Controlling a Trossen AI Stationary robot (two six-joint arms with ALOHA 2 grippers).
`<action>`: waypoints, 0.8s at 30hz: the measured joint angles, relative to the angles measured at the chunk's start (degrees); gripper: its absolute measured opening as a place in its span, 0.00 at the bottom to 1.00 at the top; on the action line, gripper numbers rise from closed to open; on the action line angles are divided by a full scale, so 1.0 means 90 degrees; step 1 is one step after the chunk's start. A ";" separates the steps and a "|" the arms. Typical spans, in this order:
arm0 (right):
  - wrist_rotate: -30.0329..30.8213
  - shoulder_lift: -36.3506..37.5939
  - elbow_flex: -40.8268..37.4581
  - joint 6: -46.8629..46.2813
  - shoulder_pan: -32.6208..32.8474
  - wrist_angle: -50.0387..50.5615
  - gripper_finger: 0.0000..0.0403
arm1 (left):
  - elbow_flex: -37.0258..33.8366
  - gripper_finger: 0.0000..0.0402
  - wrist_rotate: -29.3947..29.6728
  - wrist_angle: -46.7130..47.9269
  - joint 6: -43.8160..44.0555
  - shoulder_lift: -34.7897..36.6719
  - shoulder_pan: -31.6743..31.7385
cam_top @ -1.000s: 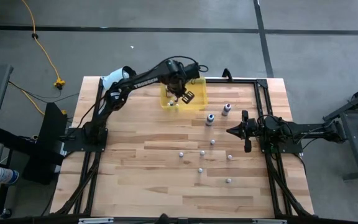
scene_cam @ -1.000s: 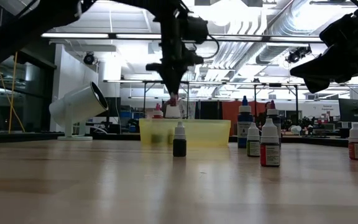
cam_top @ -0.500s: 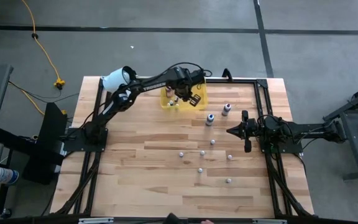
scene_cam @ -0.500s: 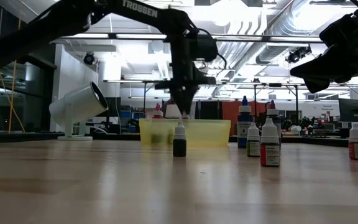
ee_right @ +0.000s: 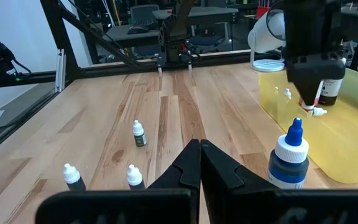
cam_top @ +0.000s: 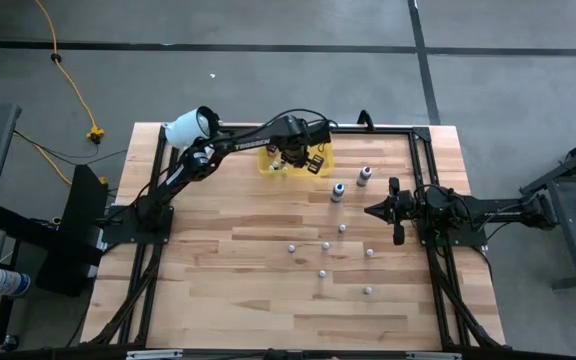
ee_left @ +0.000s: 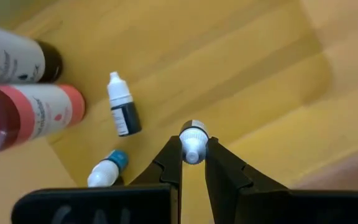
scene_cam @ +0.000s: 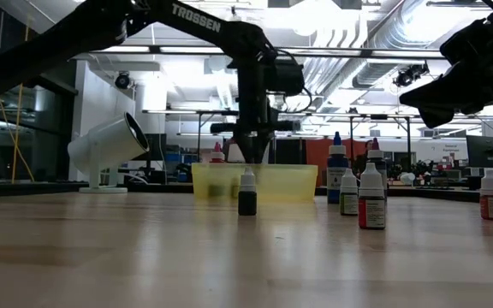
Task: Pick & Place food coloring
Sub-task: Put the top small red food coloring bottle into the yellow container
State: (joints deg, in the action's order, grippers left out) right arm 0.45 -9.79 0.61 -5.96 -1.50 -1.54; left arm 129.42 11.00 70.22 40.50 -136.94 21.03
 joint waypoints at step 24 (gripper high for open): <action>0.0002 0.0001 -0.0001 0.0000 -0.0002 0.0000 0.00 | -0.0300 0.08 0.0140 0.0192 0.0867 0.0000 -0.0009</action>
State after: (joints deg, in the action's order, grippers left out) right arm 0.46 -9.78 0.60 -5.96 -1.52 -1.54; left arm 126.72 12.26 71.95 48.30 -136.94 20.95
